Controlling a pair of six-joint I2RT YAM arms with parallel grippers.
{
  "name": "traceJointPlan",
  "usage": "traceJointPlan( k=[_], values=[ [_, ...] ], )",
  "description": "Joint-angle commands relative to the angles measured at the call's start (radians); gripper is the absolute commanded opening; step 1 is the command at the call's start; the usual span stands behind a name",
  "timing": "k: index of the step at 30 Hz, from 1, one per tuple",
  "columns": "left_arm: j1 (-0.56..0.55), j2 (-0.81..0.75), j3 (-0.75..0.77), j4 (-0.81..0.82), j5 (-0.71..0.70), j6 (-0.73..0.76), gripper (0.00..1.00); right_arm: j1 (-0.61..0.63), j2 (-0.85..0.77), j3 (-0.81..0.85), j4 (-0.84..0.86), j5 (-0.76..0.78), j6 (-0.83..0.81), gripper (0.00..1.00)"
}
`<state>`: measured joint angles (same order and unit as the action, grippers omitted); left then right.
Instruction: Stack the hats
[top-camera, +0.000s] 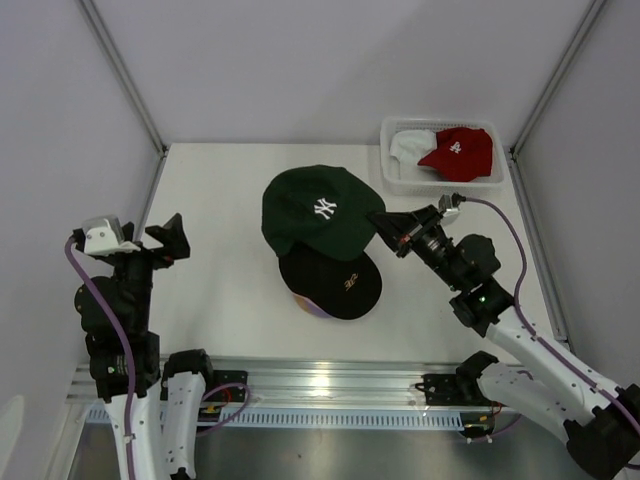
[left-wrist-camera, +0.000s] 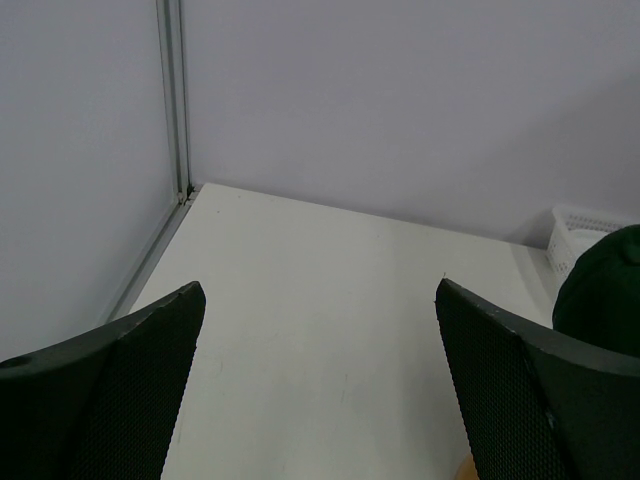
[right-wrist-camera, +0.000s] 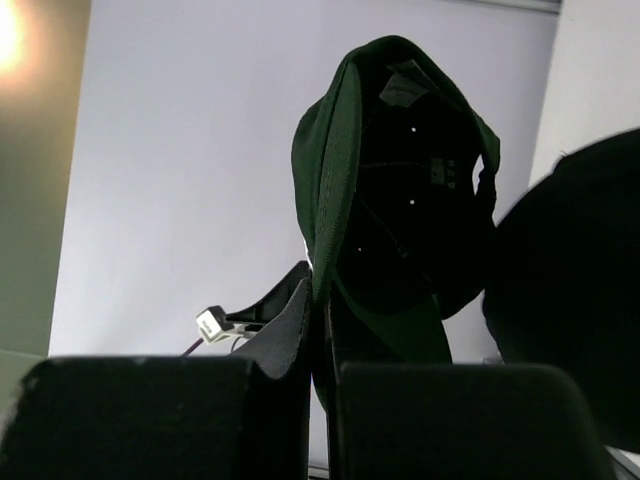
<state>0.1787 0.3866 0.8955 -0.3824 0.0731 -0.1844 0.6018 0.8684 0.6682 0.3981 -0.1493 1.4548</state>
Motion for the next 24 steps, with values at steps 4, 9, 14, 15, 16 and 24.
traceJointPlan(
  k=[4, 9, 14, 15, 16, 24],
  values=[
    [-0.030, -0.014, -0.012, 0.031, -0.032, -0.001, 1.00, 0.052, -0.091, -0.085, -0.131, 0.132, 0.068, 0.00],
    [-0.039, -0.022, -0.009, 0.028, -0.045, 0.003, 1.00, 0.105, -0.107, -0.160, -0.126, 0.146, 0.105, 0.00],
    [-0.048, -0.023, -0.007, 0.025, -0.041, 0.005, 1.00, 0.118, -0.277, -0.176, -0.319, 0.263, 0.089, 0.00],
    [-0.048, -0.023, -0.006, 0.025, -0.038, 0.005, 0.99, 0.118, -0.304, -0.173, -0.356, 0.281, 0.082, 0.00],
    [-0.048, -0.023, -0.007, 0.025, -0.036, 0.003, 0.99, 0.118, -0.327, -0.171, -0.393, 0.312, 0.076, 0.00],
    [-0.048, -0.017, -0.003, 0.023, -0.019, 0.000, 0.99, 0.102, -0.306, -0.222, -0.585, 0.266, -0.011, 0.00]
  ],
)
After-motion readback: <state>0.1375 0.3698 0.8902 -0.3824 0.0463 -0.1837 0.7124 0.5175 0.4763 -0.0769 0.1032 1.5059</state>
